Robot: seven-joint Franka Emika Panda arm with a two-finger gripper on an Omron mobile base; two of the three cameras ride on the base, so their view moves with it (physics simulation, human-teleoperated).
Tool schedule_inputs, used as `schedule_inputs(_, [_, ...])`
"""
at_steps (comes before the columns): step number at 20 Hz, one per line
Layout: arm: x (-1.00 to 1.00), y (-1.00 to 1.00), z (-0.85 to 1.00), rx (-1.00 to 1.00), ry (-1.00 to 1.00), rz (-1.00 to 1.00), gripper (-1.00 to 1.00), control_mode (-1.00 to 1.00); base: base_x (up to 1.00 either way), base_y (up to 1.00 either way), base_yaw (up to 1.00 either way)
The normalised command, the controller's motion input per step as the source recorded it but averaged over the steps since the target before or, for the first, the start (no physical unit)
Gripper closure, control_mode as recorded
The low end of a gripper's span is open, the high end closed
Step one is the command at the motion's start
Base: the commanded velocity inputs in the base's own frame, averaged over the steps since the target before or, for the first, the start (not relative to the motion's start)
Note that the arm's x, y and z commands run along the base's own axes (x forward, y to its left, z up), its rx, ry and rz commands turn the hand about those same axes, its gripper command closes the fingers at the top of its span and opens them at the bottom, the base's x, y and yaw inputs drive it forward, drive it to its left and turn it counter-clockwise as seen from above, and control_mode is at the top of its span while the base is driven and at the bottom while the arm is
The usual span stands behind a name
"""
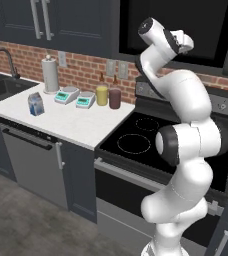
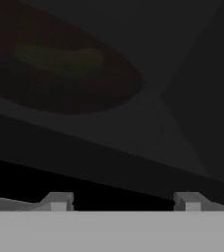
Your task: Pick the cucumber from the sink and place it in the bowl. Then pick the bowl and place it in the microwave. Then close the microwave door and press the start button.
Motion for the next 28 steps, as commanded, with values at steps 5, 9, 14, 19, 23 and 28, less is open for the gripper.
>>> schedule_inputs(5, [-0.04, -0.18, -0.03, 0.03, -0.08, 0.03, -1.00, -1.00, 0.00, 0.00, 0.00])
schedule_inputs(9, [-0.94, 0.46, 0.06, 0.00, -0.24, -0.01, -1.00, -1.00, 0.00, 0.00, 0.00])
schedule_inputs(14, [-0.93, 0.24, 0.03, 0.00, -0.15, -0.03, -1.00, -1.00, 0.00, 0.00, 0.00])
schedule_inputs(19, [-0.75, 0.00, 0.05, 0.00, -0.09, 0.00, -1.00, -1.00, 0.00, 0.00, 0.00])
schedule_inputs(23, [-0.84, 0.00, 0.13, 0.00, -0.10, 0.00, -1.00, -1.00, 0.00, 0.00, 0.00])
schedule_inputs(28, [-0.93, 0.00, 0.01, 0.00, -0.13, 0.00, -1.00, -1.00, 0.00, 0.00, 0.00])
